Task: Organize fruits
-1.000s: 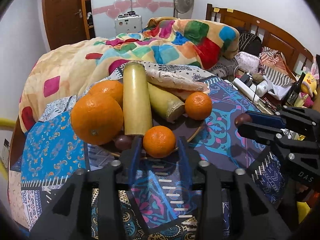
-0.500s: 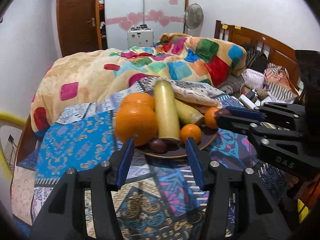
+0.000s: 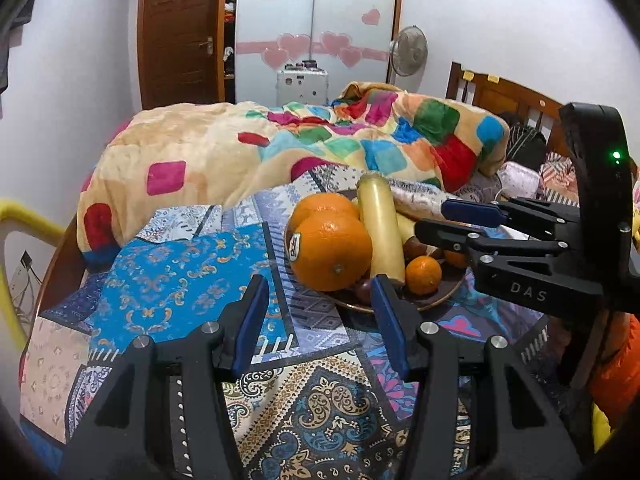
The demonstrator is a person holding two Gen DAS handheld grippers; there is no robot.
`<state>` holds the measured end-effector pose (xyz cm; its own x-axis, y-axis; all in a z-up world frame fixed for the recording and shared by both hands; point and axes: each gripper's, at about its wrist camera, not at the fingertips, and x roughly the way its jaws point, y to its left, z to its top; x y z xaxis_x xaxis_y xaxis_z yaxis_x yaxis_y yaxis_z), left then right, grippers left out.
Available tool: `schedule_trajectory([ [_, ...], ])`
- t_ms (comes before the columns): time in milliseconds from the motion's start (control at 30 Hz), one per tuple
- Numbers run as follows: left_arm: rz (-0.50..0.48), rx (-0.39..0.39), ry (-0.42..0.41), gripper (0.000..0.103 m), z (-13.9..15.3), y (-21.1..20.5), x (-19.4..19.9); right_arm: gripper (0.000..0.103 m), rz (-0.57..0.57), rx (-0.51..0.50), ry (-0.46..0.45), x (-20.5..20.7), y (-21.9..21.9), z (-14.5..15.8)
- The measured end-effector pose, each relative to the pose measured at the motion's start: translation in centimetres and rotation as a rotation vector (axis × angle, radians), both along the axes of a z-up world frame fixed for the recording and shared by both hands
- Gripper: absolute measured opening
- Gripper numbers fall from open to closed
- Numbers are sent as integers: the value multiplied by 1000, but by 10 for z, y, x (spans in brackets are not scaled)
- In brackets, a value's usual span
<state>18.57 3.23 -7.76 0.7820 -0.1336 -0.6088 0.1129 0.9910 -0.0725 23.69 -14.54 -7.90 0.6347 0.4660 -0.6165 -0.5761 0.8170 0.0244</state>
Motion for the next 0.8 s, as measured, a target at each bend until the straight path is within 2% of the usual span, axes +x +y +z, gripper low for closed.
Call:
schedule_trajectory([
  [200, 24, -12, -112, 53, 37, -7, -30, 39, -23, 66, -65, -27, -19, 35],
  [500, 24, -34, -319, 53, 112, -27, -108, 39, -63, 187, -245, -115, -56, 108],
  [700, 47, -19, -432, 63, 142, -37, -165, 40, -85, 248, -351, -170, -67, 139],
  [767, 52, -15, -457, 66, 147, -39, -179, 43, -93, 258, -380, -186, -68, 144],
  [800, 54, -12, -467, 68, 149, -40, -187, 48, -95, 265, -389, -191, -68, 146],
])
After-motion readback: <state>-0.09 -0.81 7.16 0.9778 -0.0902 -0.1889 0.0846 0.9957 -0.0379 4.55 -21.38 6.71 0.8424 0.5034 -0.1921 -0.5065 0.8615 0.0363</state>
